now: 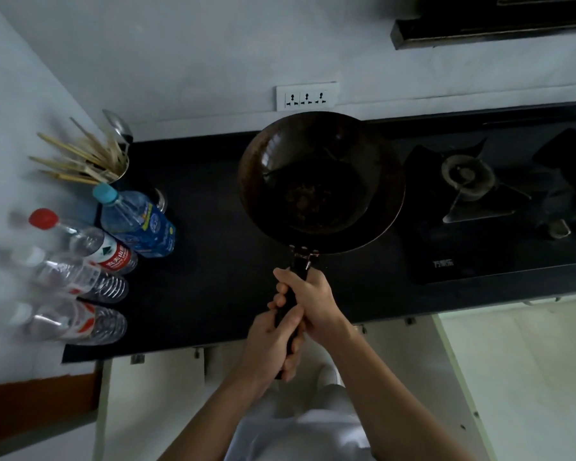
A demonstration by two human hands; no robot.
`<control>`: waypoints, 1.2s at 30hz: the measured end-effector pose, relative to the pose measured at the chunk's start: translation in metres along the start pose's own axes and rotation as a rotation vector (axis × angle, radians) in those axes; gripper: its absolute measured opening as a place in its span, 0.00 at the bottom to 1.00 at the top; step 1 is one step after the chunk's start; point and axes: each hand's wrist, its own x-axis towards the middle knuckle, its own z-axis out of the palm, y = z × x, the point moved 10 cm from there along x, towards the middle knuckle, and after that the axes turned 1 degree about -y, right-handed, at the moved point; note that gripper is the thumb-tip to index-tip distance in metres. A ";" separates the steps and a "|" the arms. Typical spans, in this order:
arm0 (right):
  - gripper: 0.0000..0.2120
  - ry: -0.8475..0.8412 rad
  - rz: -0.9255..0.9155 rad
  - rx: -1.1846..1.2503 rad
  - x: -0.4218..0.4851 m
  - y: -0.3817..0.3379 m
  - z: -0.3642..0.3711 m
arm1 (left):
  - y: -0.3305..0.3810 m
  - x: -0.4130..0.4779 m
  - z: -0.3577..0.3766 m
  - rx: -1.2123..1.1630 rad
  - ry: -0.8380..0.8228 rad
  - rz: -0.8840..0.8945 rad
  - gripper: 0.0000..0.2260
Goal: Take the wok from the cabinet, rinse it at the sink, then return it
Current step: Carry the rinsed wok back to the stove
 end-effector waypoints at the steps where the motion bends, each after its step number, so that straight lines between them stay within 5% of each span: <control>1: 0.12 0.005 0.003 0.003 0.003 0.002 0.001 | -0.001 0.001 -0.002 0.004 -0.002 -0.007 0.16; 36: 0.06 0.011 0.095 0.062 0.038 0.033 -0.029 | -0.039 0.041 0.000 -0.013 0.024 -0.140 0.15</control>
